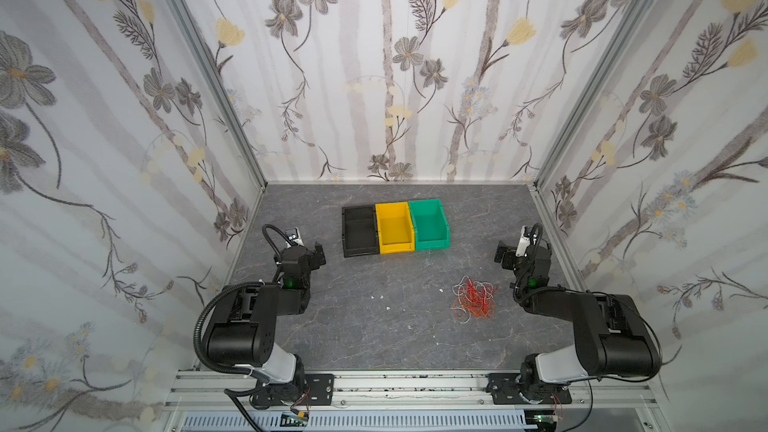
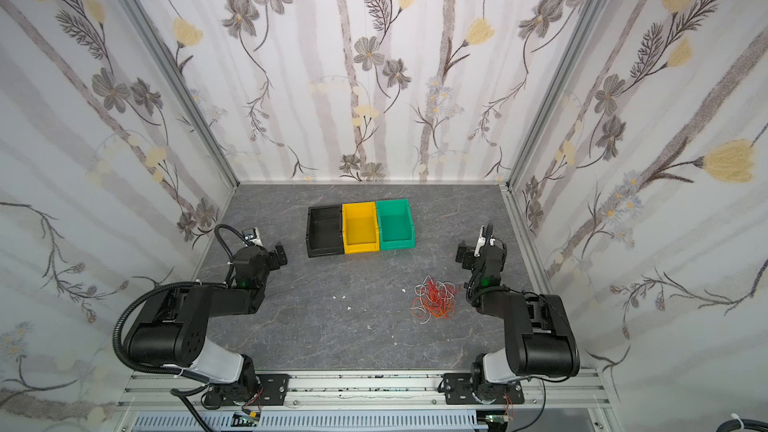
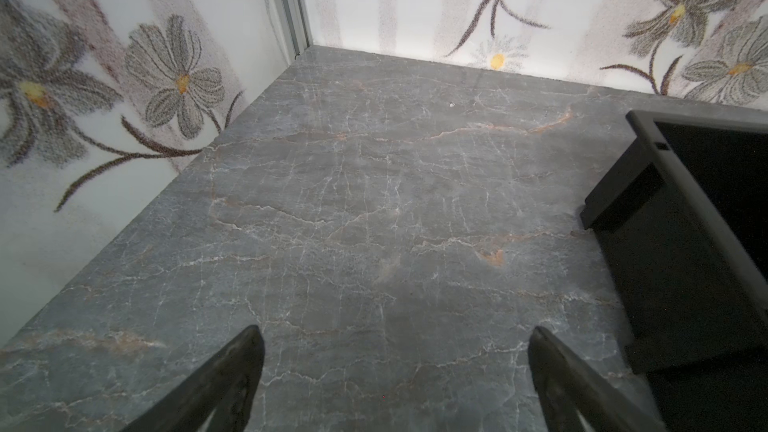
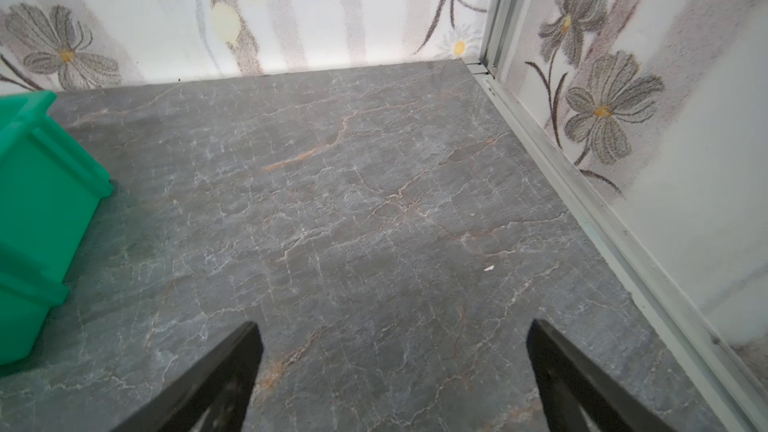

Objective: Untangle the cables

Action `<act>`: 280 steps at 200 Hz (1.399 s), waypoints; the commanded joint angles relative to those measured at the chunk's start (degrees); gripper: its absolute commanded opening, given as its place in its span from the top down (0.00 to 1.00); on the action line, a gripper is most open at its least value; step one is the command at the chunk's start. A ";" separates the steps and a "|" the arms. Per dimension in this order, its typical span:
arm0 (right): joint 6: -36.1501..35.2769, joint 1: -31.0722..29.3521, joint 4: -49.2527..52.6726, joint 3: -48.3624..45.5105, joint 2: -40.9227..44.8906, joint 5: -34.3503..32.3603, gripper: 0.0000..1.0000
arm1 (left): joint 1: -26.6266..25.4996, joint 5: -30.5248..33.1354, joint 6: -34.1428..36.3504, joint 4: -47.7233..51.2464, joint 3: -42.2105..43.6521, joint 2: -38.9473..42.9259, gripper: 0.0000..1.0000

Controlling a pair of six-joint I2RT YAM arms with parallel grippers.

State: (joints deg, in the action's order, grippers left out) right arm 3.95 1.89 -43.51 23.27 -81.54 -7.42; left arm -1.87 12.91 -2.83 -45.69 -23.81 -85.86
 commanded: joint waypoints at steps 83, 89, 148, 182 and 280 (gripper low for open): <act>23.63 -0.22 55.78 17.47 11.46 10.17 0.02 | -2.27 -11.60 -11.61 47.31 -17.44 17.86 0.08; 25.59 -0.22 57.70 17.52 11.56 11.79 0.02 | -3.00 -12.38 -12.64 48.20 -17.49 18.70 0.08; 33.73 -6.34 65.39 13.90 12.19 17.51 0.03 | -15.43 -16.43 -21.37 49.05 -13.94 25.09 0.08; 35.62 -12.73 63.97 12.71 9.41 18.55 0.04 | -23.03 -16.07 -26.38 44.80 -10.18 26.78 0.08; 48.26 -29.82 46.25 11.45 2.96 26.88 0.05 | -36.58 -15.64 -30.30 35.61 -5.20 22.24 0.05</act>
State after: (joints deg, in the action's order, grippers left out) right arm 48.05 -26.87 8.43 33.26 -77.62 15.75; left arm -37.19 -2.59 -31.88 -5.10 -28.88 -62.13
